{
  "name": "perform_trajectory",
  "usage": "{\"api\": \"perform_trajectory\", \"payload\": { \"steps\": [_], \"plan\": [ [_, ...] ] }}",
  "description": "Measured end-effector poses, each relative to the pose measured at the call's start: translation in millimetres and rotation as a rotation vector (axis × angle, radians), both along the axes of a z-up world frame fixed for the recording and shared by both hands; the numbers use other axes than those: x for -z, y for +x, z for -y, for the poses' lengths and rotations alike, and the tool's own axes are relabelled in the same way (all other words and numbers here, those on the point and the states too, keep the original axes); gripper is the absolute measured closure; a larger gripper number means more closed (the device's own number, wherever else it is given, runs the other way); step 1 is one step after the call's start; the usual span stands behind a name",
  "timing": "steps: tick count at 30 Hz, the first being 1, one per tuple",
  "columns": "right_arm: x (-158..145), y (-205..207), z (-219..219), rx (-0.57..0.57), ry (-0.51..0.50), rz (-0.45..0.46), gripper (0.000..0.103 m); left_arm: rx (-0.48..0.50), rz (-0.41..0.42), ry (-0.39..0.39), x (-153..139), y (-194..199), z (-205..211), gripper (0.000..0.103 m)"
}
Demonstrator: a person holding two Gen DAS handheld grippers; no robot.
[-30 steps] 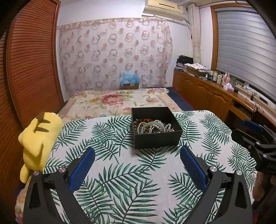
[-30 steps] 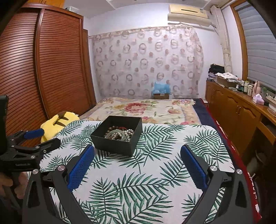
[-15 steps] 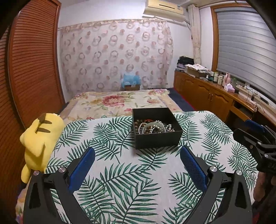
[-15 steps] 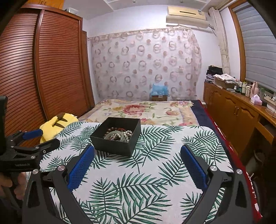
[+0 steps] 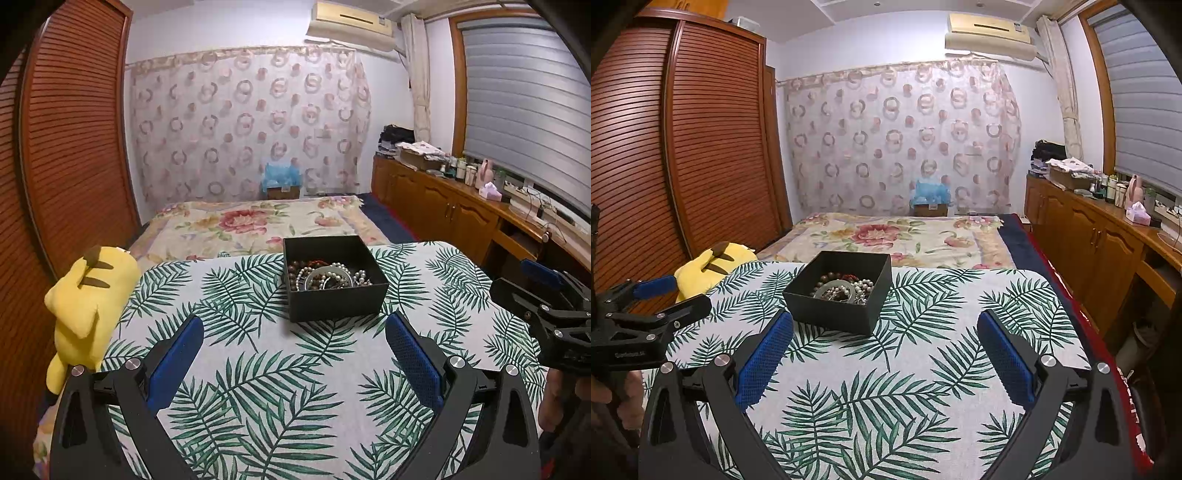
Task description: Organize jewelry
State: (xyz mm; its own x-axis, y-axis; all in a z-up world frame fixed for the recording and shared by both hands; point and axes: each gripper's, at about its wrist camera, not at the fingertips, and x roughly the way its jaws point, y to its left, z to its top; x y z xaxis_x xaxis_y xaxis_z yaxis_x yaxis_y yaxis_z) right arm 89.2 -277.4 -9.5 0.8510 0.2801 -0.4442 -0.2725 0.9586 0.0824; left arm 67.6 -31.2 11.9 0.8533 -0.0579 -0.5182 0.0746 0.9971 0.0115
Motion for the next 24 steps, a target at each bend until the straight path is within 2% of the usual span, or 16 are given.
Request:
{"api": "perform_trajectory", "payload": {
  "steps": [24],
  "plan": [
    [-4.6,-4.8,-1.7,0.004,0.001,0.018,0.003,0.004,0.001,-0.007,-1.1,-2.7,0.6,0.008]
  ]
}}
